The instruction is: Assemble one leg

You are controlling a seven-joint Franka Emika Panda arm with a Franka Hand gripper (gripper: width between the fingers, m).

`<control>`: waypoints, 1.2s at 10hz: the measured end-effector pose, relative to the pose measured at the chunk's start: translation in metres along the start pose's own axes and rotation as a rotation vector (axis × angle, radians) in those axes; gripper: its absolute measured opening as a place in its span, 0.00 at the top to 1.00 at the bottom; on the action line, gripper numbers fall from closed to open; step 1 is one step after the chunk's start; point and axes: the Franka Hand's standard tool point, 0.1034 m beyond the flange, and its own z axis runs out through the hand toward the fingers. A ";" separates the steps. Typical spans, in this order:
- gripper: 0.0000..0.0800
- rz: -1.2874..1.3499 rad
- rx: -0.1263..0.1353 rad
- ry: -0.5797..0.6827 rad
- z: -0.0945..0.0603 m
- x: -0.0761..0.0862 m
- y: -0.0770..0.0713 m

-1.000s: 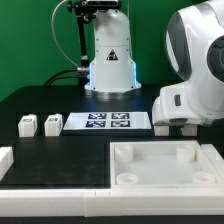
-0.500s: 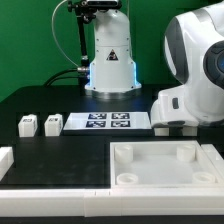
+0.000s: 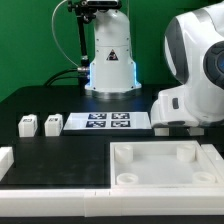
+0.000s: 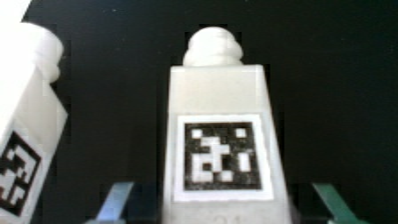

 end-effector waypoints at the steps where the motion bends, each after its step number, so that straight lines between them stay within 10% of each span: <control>1: 0.64 0.000 0.000 0.000 0.000 0.000 0.000; 3: 0.64 -0.010 -0.001 -0.007 -0.002 -0.002 0.002; 5: 0.64 -0.052 0.012 0.010 -0.065 -0.021 0.022; 7: 0.64 -0.048 -0.010 0.055 -0.086 -0.059 0.028; 10: 0.64 -0.058 0.001 0.324 -0.097 -0.041 0.025; 12: 0.64 -0.148 -0.049 0.480 -0.158 -0.038 0.047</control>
Offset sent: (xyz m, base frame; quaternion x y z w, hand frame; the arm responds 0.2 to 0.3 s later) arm 0.0732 -0.0615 0.1000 -0.0149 -0.0135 -0.0673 0.9975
